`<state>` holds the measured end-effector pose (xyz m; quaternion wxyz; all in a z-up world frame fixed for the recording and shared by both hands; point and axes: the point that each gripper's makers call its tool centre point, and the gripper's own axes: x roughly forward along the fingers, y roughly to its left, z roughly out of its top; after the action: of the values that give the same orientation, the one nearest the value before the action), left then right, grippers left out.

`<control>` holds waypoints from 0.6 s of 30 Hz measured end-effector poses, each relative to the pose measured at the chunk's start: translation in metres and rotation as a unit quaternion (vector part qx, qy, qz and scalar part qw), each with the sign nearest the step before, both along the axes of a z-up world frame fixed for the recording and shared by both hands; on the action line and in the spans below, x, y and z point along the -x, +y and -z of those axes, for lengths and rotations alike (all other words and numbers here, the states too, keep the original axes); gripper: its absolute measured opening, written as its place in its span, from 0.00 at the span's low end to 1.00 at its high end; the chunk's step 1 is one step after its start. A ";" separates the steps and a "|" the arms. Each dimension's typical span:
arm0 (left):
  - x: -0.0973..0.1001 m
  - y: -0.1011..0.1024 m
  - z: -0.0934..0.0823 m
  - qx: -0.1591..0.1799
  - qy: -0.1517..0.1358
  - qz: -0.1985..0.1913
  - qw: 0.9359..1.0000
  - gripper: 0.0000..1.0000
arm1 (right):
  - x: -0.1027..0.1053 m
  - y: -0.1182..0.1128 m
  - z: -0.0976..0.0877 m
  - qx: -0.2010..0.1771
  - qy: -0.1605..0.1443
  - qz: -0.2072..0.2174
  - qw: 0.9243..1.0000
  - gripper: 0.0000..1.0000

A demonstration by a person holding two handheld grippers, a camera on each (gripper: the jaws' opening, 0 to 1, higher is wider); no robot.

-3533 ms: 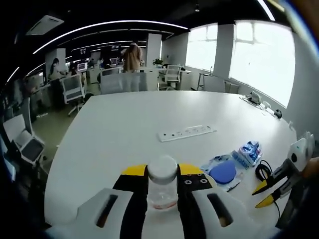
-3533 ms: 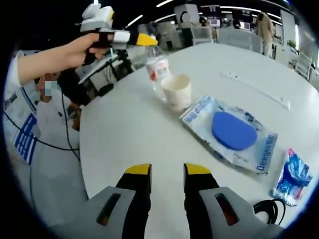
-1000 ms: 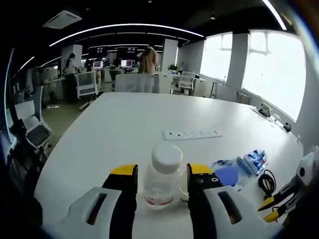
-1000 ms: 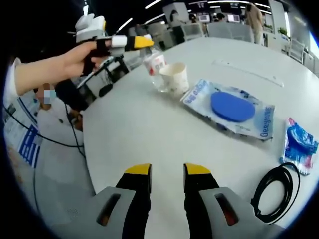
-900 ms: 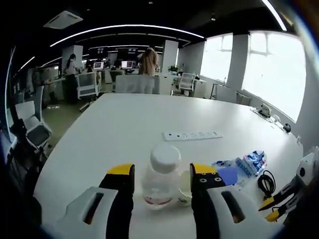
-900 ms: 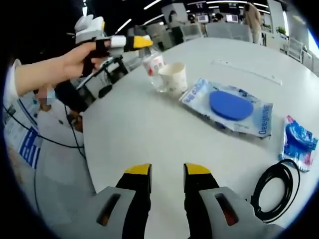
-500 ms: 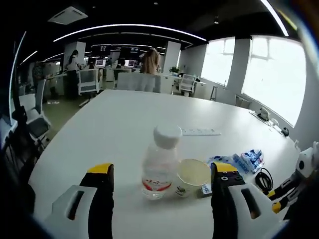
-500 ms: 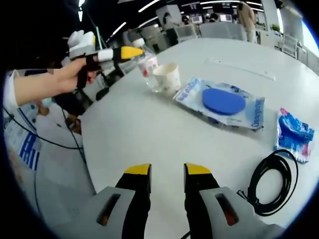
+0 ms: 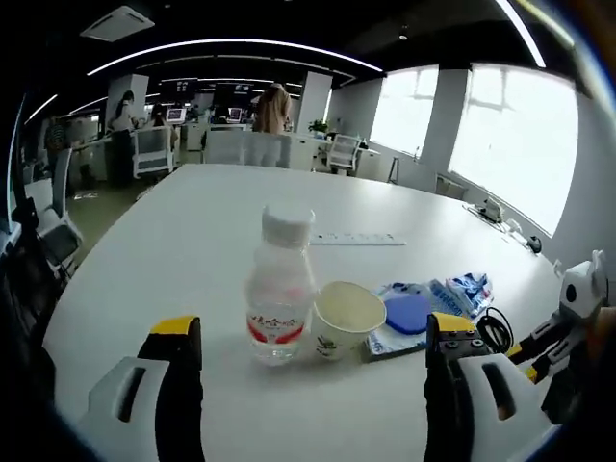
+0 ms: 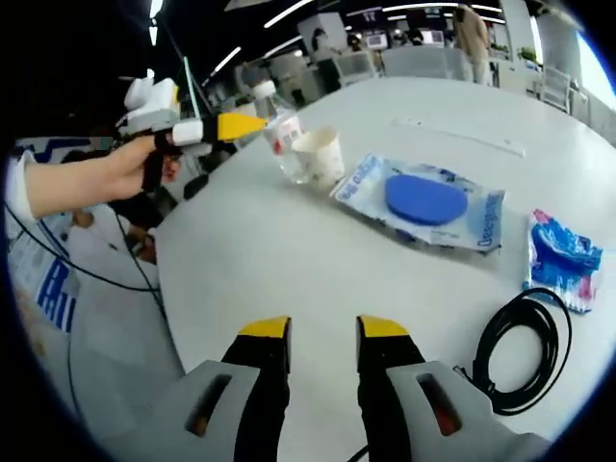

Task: Arrange the tabletop items into an orderly group along one side of the table until the central work area is clear of visible clutter.

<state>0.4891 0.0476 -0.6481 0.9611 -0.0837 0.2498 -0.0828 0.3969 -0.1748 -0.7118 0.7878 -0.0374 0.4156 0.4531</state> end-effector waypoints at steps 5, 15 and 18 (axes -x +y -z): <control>0.015 -0.008 0.007 0.004 0.016 0.014 1.000 0.96 | -0.003 -0.007 -0.004 -0.003 -0.007 0.013 1.000 0.25; 0.029 -0.010 0.013 0.014 0.022 0.011 1.000 0.96 | -0.001 -0.019 -0.006 -0.004 -0.019 0.017 1.000 0.33; 0.033 -0.012 0.013 0.019 0.022 0.012 1.000 0.95 | -0.002 -0.024 -0.008 -0.003 -0.030 0.023 0.999 0.37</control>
<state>0.4565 0.0359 -0.6613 0.9527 -0.1003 0.2701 -0.0967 0.3993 -0.1993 -0.7042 0.8103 -0.0389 0.3916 0.4343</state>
